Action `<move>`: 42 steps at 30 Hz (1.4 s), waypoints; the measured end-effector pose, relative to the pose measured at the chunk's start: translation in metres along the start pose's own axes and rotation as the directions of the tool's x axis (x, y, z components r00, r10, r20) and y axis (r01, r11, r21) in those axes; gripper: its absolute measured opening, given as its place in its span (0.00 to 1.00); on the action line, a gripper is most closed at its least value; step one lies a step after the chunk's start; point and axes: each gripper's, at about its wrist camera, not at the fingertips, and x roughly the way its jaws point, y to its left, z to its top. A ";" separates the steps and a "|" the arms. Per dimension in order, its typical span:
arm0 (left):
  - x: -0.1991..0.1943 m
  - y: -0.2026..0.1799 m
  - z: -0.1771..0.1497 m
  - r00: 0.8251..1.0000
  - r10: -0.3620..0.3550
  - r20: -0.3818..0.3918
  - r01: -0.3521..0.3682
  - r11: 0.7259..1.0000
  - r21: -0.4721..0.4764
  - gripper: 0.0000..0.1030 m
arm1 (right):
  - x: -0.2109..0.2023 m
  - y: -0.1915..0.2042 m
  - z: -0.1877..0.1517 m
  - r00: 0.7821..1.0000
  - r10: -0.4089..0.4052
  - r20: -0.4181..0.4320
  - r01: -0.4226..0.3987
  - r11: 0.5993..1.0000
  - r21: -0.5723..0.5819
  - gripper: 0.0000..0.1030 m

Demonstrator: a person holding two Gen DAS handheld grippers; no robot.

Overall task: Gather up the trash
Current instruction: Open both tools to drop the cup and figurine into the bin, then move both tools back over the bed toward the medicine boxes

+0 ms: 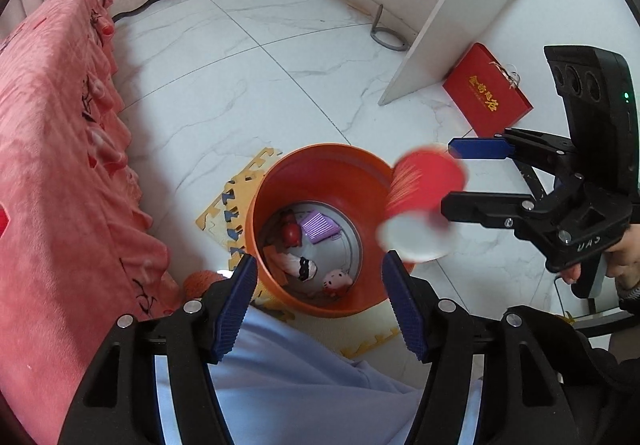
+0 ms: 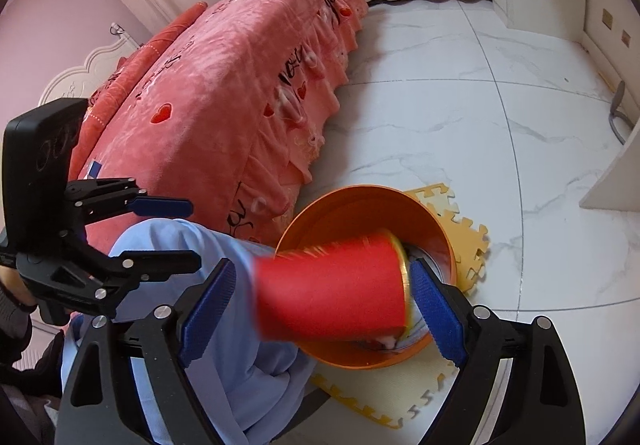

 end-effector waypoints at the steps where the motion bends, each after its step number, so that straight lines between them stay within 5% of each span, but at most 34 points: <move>1: 0.000 0.001 -0.001 1.000 0.003 -0.001 -0.003 1.000 -0.001 0.64 | 0.000 0.000 0.000 1.000 0.001 0.001 -0.001 1.000 0.003 0.85; 8: -0.009 0.008 -0.011 1.000 0.017 0.010 -0.017 0.999 -0.030 0.64 | -0.005 0.009 -0.001 1.000 0.003 0.007 -0.003 1.000 -0.001 0.85; 10: -0.014 0.008 -0.015 1.000 0.022 0.019 -0.021 0.999 -0.038 0.76 | -0.008 0.013 -0.001 1.000 0.010 0.010 -0.010 1.000 -0.008 0.85; 14: -0.028 0.009 -0.025 0.998 0.032 0.052 -0.028 0.998 -0.063 0.79 | -0.014 0.026 0.000 1.000 0.022 0.018 -0.021 0.999 -0.024 0.85; 27: -0.097 0.023 -0.083 0.973 0.185 0.141 -0.158 0.970 -0.184 0.91 | -0.027 0.112 0.007 0.990 0.140 0.025 -0.135 0.978 -0.160 0.88; 36: -0.147 0.049 -0.156 0.943 0.286 0.170 -0.209 0.907 -0.365 0.91 | -0.010 0.201 0.011 0.973 0.228 -0.041 -0.230 0.926 -0.299 0.88; 42: -0.174 0.075 -0.210 0.924 0.348 0.155 -0.231 0.835 -0.500 0.91 | 0.010 0.268 0.010 0.957 0.268 -0.108 -0.289 0.871 -0.396 0.88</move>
